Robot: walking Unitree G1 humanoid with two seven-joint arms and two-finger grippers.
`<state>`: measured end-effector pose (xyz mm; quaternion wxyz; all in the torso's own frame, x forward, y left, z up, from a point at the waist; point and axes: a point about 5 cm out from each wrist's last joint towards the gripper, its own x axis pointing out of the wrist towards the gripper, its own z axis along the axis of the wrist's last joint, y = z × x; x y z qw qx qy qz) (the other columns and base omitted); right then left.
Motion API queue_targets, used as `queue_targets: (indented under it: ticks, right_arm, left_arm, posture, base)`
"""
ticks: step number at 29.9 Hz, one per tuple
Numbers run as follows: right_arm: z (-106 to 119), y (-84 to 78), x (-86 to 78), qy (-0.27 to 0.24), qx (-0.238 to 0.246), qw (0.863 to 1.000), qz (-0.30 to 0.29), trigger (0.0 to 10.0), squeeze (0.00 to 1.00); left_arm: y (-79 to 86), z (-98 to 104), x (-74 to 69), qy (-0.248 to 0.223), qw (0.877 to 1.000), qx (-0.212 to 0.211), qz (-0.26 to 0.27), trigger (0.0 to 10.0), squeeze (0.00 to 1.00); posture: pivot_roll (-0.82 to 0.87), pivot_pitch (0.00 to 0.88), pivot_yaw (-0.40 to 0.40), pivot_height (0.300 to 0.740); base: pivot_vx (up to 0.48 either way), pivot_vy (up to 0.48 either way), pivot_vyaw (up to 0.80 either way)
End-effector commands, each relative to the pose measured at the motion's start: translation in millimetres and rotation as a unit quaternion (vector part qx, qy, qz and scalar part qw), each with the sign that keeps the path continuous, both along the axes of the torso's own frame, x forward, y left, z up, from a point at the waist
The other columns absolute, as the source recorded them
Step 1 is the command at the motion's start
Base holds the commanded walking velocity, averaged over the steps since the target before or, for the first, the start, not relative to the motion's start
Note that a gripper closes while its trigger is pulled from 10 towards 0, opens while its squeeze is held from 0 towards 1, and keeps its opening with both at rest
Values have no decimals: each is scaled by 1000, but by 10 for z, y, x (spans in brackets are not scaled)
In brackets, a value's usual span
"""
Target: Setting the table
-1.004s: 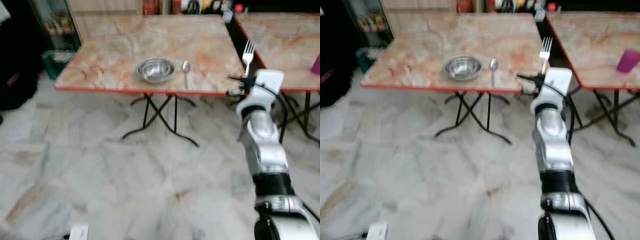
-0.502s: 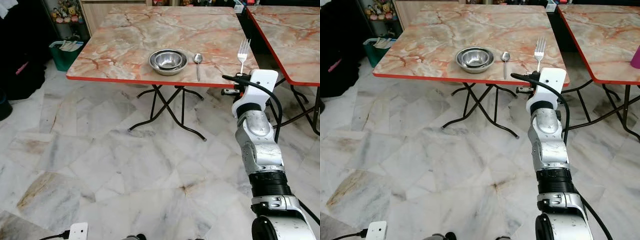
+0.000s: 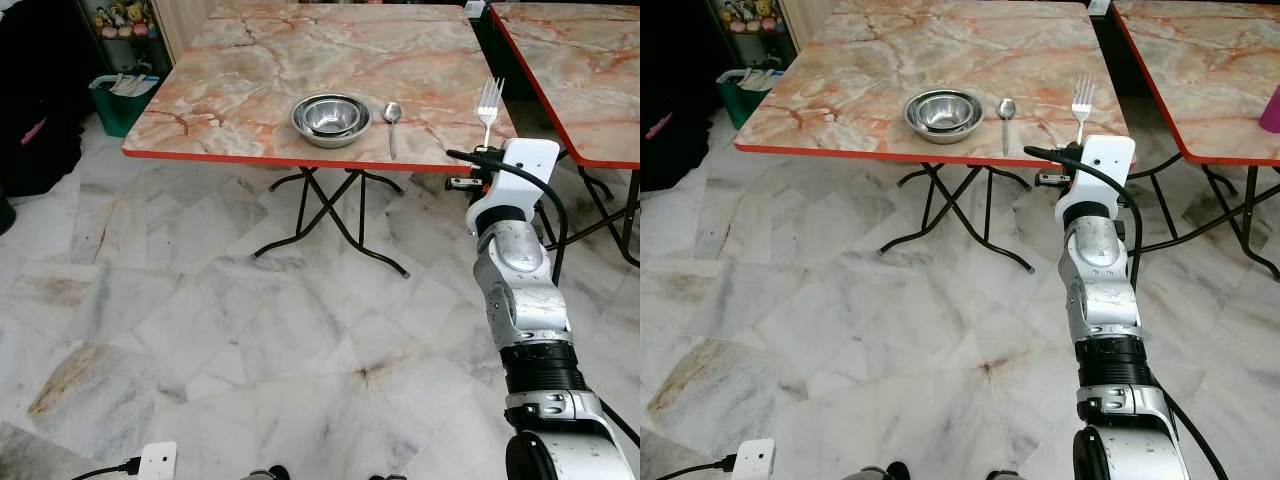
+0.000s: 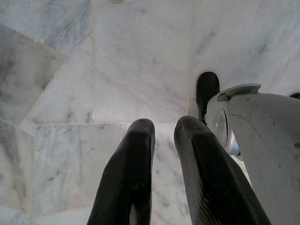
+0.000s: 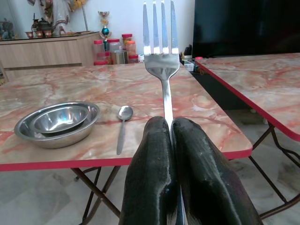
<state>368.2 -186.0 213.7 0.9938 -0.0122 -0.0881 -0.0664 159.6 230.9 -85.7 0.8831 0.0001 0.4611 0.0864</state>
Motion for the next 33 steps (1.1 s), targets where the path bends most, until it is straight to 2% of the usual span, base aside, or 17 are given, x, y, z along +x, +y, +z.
queue_targets:
  ticks: [1,9,25,30,33]
  right_arm:
    - [17,-27,12,2,1,1000,-3,10000,0]
    - [10,-48,14,5,-3,1000,-7,10000,0]
    - [1,-78,17,6,2,1000,-15,10000,0]
    - [0,-56,16,6,3,1000,-14,10000,0]
    - [-5,-55,20,7,3,1000,-13,10000,0]
  left_arm:
    - [11,-39,-100,14,1000,1,6,10000,0]
    - [7,-39,-100,13,1000,1,7,10000,0]
    - [15,-36,-98,11,1000,3,5,10000,0]
    - [15,-6,-64,-27,999,-5,31,10000,0]
    - [11,7,-45,-39,999,-5,28,10000,0]
  posture:
    - [11,158,7,736]
    - [16,134,2,736]
    - [15,111,9,736]
    - [12,117,3,736]
    - [21,119,1,736]
  base:
    - [0,0,0]
    - [30,0,0]
    - [304,0,0]
    - [344,0,0]
    - [364,0,0]
